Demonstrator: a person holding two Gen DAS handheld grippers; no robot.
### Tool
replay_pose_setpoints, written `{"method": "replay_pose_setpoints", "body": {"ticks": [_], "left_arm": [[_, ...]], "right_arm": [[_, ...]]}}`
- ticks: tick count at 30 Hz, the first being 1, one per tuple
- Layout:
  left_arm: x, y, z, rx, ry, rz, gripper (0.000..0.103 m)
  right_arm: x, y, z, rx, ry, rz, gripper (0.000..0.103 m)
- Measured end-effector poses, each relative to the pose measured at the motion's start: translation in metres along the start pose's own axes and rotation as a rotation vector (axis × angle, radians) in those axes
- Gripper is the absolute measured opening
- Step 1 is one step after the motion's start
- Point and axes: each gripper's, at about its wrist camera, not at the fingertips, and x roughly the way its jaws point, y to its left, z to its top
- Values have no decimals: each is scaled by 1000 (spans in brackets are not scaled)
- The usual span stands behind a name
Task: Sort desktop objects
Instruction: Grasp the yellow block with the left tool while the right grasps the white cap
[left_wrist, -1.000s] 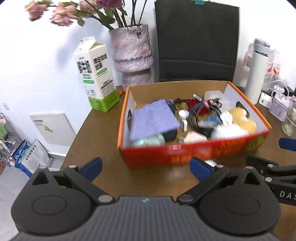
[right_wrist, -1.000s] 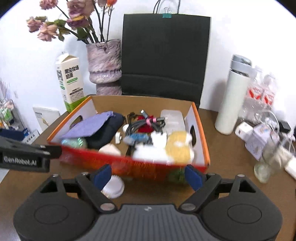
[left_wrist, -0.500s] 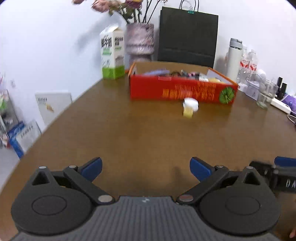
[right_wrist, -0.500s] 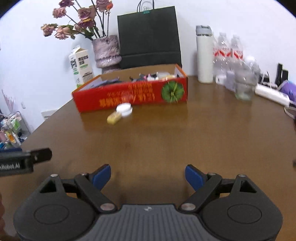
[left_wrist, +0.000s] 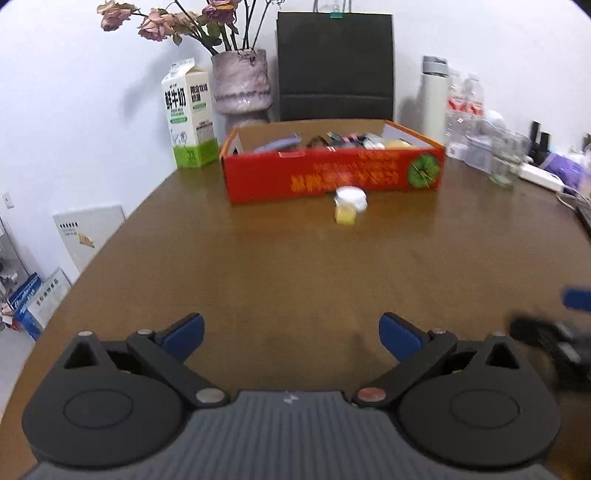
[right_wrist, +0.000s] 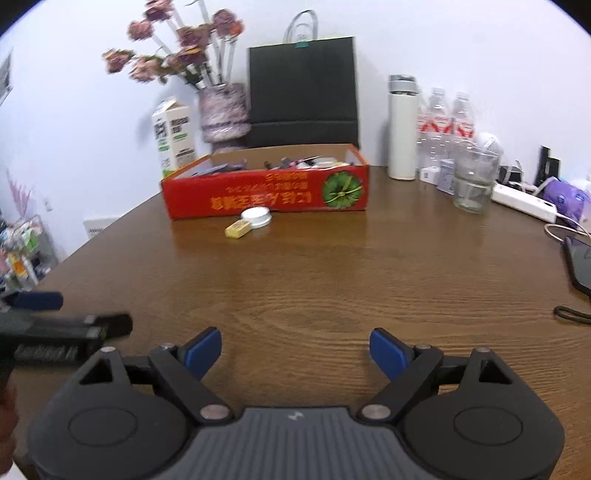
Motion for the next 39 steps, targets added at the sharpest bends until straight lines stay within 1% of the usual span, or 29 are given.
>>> {"method": "replay_pose_setpoints", "body": {"ticks": [1, 2, 3, 4, 7, 9, 11, 12, 14, 15, 16, 17, 18, 19, 20, 21, 22, 25, 26, 28, 31, 34, 35, 36, 39], "left_arm": [[9, 1, 10, -3, -6, -22, 103], [23, 2, 23, -1, -8, -69, 103], [33, 2, 33, 4, 3, -96, 102], [46, -2, 44, 19, 20, -109, 101], [73, -16, 65, 71, -5, -87, 100], [95, -23, 75, 82, -3, -119, 98], [119, -25, 82, 70, 25, -170, 90], [131, -25, 85, 59, 49, -189, 80], [151, -22, 89, 39, 95, -184, 51], [155, -20, 89, 37, 83, -178, 50], [156, -20, 90, 41, 71, -185, 38], [157, -18, 89, 34, 71, -203, 22], [155, -14, 88, 22, 68, -200, 22], [153, -11, 86, 6, 72, -182, 22], [149, -8, 83, -2, 73, -168, 22], [145, -3, 79, -8, 69, -149, 22], [141, 3, 76, -16, 62, -135, 22], [129, 21, 64, -18, 35, -124, 23], [126, 29, 61, -35, 28, -124, 23], [124, 42, 59, -78, 33, -113, 22], [118, 55, 60, -118, 8, -89, 22], [115, 58, 60, -130, 4, -47, 22], [114, 58, 59, -125, -3, -34, 22], [112, 58, 59, -121, -9, -26, 22], [99, 59, 54, -125, -51, -11, 22]], "right_arm": [[-1, -3, 1, 10, -4, -5, 87], [-2, -7, 2, 21, -8, -13, 87], [-1, -11, 4, 29, -9, -18, 87], [-1, -14, 4, 34, -8, -20, 87], [5, -19, 6, 32, 5, -25, 87], [11, -20, 7, 28, 6, -26, 87], [17, -22, 10, 29, 11, -24, 87], [21, -22, 12, 30, 15, -21, 87], [28, -22, 18, 29, 12, -13, 87], [31, -22, 23, 23, 6, -8, 86], [34, -22, 29, 14, -8, -3, 85], [37, -22, 36, 11, -24, 1, 85], [41, -24, 43, 13, -36, 7, 85], [46, -25, 51, 19, -47, 17, 84], [54, -26, 60, 27, -55, 31, 81], [63, -26, 69, 30, -56, 43, 76], [72, -25, 77, 27, -54, 57, 74], [105, -11, 98, -18, -47, 113, 68], [121, -3, 104, -39, -30, 135, 66], [153, 13, 116, -80, 13, 150, 58], [193, 36, 124, -160, 38, 142, 49], [225, 51, 127, -186, 99, 105, 45], [228, 52, 127, -175, 83, 107, 45], [231, 53, 128, -168, 80, 107, 38], [225, 55, 125, -153, 85, 104, 37]]}}
